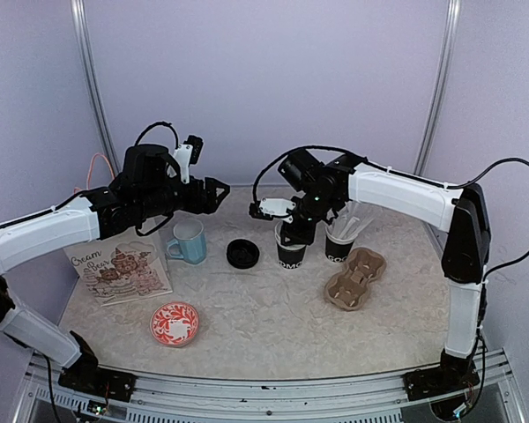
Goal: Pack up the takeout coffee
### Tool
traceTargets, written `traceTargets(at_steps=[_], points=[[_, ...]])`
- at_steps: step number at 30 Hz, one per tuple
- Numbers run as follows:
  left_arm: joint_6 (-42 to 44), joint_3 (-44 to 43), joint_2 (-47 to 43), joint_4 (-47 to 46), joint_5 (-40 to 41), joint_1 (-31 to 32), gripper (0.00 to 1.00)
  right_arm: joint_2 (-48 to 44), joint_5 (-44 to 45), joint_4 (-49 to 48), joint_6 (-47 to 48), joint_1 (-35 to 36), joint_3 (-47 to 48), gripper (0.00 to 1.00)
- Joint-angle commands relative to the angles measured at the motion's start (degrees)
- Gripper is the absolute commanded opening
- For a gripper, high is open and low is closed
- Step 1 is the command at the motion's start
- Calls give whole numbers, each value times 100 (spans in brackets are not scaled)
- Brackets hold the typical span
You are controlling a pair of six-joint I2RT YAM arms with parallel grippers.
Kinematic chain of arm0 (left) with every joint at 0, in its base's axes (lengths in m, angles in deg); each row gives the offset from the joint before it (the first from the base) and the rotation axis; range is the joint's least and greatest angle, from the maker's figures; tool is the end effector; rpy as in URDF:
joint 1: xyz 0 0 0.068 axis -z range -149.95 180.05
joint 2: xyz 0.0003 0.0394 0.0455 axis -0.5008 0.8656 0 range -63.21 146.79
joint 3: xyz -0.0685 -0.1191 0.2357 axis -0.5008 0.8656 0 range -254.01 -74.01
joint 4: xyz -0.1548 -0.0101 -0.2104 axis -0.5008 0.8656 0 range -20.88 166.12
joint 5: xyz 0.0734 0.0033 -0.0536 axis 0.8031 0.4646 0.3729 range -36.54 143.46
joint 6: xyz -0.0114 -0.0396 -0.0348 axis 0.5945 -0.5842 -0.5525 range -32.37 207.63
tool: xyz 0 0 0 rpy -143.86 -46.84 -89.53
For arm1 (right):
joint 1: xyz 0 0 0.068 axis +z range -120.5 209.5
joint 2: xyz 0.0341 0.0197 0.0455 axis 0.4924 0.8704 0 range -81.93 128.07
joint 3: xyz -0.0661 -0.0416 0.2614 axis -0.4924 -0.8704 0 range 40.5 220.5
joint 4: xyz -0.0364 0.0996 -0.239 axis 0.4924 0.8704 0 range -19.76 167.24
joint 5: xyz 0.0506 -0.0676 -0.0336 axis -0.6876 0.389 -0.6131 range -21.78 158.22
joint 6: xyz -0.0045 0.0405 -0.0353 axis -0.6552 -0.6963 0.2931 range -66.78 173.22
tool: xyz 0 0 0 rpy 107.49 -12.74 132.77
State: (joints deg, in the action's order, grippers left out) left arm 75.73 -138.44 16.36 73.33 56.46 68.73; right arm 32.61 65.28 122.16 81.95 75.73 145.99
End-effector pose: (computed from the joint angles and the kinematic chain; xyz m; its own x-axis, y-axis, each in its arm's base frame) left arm 0.2571 -0.2033 0.3307 -0.3740 0.0355 -0.9268 0.5196 0.8357 -0.1776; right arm 0.2991 0.3148 0.2787 -0.1754 -0.8771 -0.4471 -0.9382 0.2865 -0.1939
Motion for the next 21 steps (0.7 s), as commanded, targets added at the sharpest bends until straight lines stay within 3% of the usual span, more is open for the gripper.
traceTargets(at_steps=[1,21], points=[[-104,-5,-63,-103,-175,26,78,167,3,119,-159,7,208,27],[-98,9,-73,-96,-160,70,78,463,57,176,-298,-134,335,9]])
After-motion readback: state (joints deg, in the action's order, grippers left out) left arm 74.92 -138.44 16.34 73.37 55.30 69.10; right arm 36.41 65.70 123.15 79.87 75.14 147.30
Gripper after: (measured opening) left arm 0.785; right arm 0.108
